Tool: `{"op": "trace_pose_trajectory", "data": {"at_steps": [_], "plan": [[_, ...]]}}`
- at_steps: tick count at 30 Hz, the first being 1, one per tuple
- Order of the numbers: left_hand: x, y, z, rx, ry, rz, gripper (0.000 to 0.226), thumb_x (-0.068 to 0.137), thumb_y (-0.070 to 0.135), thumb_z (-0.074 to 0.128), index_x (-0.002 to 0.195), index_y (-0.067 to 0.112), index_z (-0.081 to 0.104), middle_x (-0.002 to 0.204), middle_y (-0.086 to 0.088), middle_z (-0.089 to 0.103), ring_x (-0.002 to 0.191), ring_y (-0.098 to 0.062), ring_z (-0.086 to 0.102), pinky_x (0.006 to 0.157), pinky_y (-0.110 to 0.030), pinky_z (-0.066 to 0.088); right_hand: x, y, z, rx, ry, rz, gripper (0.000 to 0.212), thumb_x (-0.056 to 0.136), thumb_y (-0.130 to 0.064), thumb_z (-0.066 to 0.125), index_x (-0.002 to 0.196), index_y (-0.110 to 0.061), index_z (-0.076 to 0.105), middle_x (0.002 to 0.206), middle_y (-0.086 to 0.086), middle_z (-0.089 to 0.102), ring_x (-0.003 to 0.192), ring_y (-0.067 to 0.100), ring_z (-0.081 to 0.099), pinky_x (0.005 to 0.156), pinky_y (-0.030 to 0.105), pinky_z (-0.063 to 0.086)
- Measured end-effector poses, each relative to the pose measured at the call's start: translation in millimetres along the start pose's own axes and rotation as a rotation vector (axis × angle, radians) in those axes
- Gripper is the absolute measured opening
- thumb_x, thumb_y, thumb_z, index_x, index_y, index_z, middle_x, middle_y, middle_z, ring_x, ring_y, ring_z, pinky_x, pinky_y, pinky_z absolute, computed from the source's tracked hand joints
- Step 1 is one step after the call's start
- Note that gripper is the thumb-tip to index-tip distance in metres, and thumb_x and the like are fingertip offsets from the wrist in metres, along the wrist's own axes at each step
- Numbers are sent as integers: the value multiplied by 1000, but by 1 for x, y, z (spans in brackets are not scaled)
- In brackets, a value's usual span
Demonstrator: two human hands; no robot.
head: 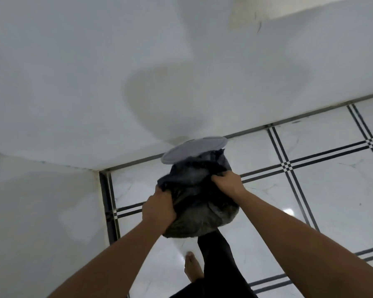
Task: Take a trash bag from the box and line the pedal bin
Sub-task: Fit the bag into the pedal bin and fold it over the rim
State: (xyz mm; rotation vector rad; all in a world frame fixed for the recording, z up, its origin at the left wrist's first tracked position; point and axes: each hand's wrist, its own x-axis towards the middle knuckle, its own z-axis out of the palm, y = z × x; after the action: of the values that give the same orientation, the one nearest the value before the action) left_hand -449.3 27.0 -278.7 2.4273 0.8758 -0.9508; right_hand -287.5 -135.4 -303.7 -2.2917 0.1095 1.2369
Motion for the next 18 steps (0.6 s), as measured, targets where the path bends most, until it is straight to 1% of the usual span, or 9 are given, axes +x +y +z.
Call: {"op": "trace_pose_trajectory", "data": {"at_steps": [2,3,5,7,10,12,14,16,18], "plan": [[30,-3,23,23,-105,-47,54,89,28,64,140,16,50,145,-12,35,105,-32,66,83,-39,56,39,9,13,-65,-57,21,36,95,-35,58,97,-1,70,108,18,71,111,35,65,81,31,44],[46,-4,33,20,-156,-78,59,89,30,64,144,17,47,148,-13,31,108,-33,66,85,-39,55,59,12,20,-106,-98,23,37,97,-34,57,103,-1,71,111,17,70,113,35,64,82,31,44],[80,-7,50,22,-227,-138,64,89,33,64,147,18,44,150,-13,25,111,-33,65,89,-39,54,93,17,33,-207,-168,31,41,98,-35,54,118,-3,69,122,16,67,121,34,61,93,31,46],[114,-10,63,-42,-217,-195,58,87,31,64,141,17,49,142,-12,25,105,-32,64,90,-39,55,130,23,48,-308,-215,9,47,96,-34,50,132,-6,63,135,16,63,129,34,56,103,33,43],[167,-16,84,-209,-138,-197,48,85,24,62,131,14,51,131,-12,28,91,-29,53,95,-42,55,174,29,65,-329,-134,-4,63,94,-25,53,153,-7,40,149,21,54,137,39,51,113,40,36],[202,-23,101,-220,-55,-124,46,87,19,59,132,16,48,127,-13,34,94,-37,57,91,-45,55,198,31,75,-359,-78,-39,63,94,-29,53,154,-16,39,148,19,55,136,41,52,115,46,38],[225,-28,111,-132,58,-37,41,93,17,52,133,15,49,123,-14,47,84,-37,59,76,-46,51,210,35,81,-514,-22,-86,54,92,-36,52,145,-27,53,146,12,58,135,39,52,112,52,43],[241,-36,123,33,130,18,31,98,16,46,128,12,53,125,-13,57,67,-29,50,66,-39,40,216,44,89,-698,64,-141,47,92,-33,55,138,-26,64,145,7,56,137,36,47,108,50,47],[248,-41,123,253,146,91,22,99,11,45,118,9,57,130,-15,54,72,-30,60,65,-39,41,222,50,92,-710,137,-220,41,97,-28,50,134,-18,65,142,9,55,135,38,48,105,50,47]]}}
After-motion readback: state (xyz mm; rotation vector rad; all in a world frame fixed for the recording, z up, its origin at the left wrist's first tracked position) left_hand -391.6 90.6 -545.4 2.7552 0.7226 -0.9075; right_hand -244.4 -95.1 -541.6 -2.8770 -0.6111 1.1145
